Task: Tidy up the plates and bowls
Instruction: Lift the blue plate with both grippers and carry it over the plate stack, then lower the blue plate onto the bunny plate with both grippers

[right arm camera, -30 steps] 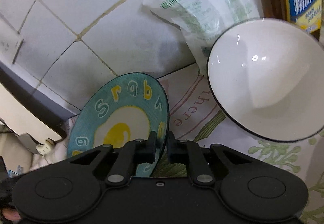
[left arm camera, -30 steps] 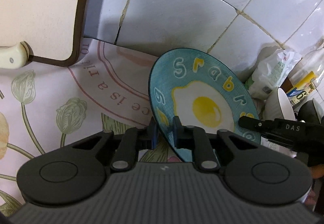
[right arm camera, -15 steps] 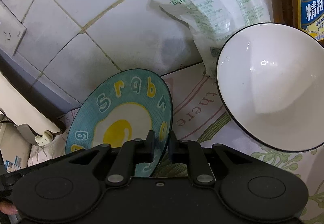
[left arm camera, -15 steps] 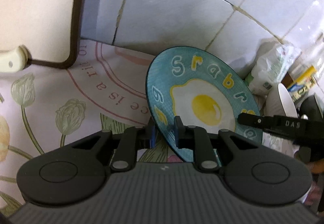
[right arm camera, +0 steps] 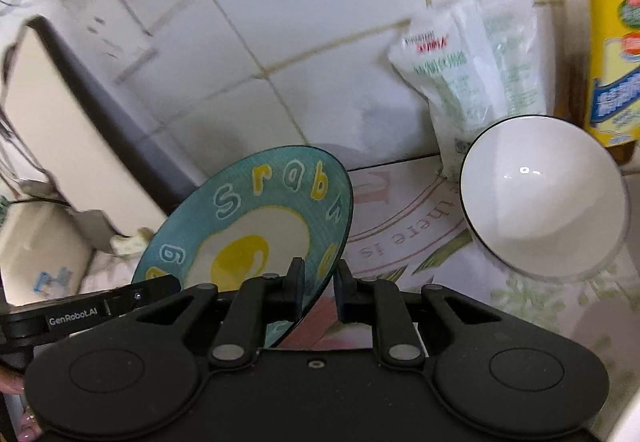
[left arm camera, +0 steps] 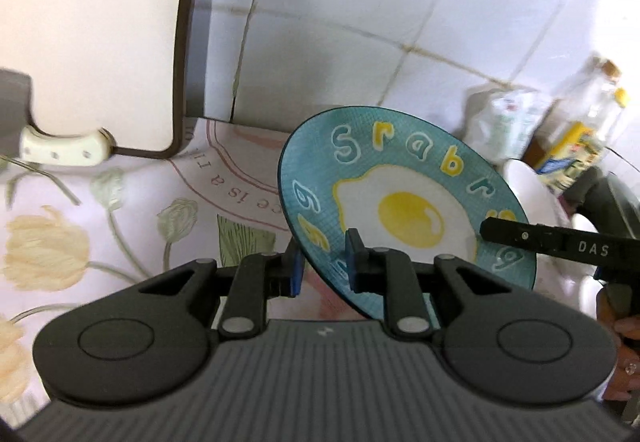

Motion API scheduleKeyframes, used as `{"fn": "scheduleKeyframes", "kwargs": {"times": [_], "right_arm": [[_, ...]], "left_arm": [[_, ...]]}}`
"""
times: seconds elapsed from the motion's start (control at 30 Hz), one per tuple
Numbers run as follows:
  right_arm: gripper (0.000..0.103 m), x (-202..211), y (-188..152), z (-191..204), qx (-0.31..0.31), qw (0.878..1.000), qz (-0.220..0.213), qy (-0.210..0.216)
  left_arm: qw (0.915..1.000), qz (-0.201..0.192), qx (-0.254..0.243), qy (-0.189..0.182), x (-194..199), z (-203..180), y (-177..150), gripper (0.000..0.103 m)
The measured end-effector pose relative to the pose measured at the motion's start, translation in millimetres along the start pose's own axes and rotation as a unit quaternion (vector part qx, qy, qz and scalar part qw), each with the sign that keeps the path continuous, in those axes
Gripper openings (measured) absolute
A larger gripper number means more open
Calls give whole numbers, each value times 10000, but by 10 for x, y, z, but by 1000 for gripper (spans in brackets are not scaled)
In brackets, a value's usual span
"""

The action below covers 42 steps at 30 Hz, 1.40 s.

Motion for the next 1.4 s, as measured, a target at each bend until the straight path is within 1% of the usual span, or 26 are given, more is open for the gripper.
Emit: {"fn": "scheduleKeyframes", "kwargs": {"times": [0.2,0.37,0.5,0.63,0.87,0.93,1.0,1.2,1.27,1.4], "right_arm": [[21,683,-303,237,118,9993,-331,150],[21,1143,-608,332,-31,9983,-484,322],[22,1372,-851,394,-32,9976,-568,397],[22,1554,-1119,406,-55,9976,-560,396],[23,1790,-1472,269,-145,9970,-605,452],[23,1823,-1572,185,-230,9964,-594,564],[23,1823,-1668,110,-291,9966,-533,560],[23,1740,-1872,-2,-339,9974,-400,489],[24,1684,-1939,-18,-319,9981,-314,434],[24,1527,-2076,-95,-479,9973,-133,538]], "left_arm": [[9999,-117,-119,-38,646,-284,-279,18],[9995,-164,-196,164,1087,-529,-557,18],[9995,-151,-157,250,1312,-659,-780,19],[9994,-94,-154,288,1434,-796,-1024,19],[9993,136,-249,255,1446,-1004,-1394,20],[9993,214,-204,220,1393,-1034,-1493,20],[9992,297,-161,220,1312,-1062,-1582,21],[9986,502,96,143,1108,-1004,-1799,21],[9977,637,190,123,1032,-960,-1868,21],[9960,828,302,168,872,-867,-2011,21]]}}
Point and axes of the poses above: each gripper's, at about its wrist camera, not at the fingertips, and x roughly against the way its jaws point, z to its left, y to its top, the point moved 10 cm from there along -x, roughly the way its jaws point, and after that the axes turned 15 degrees about z, right-handed, at the moved point
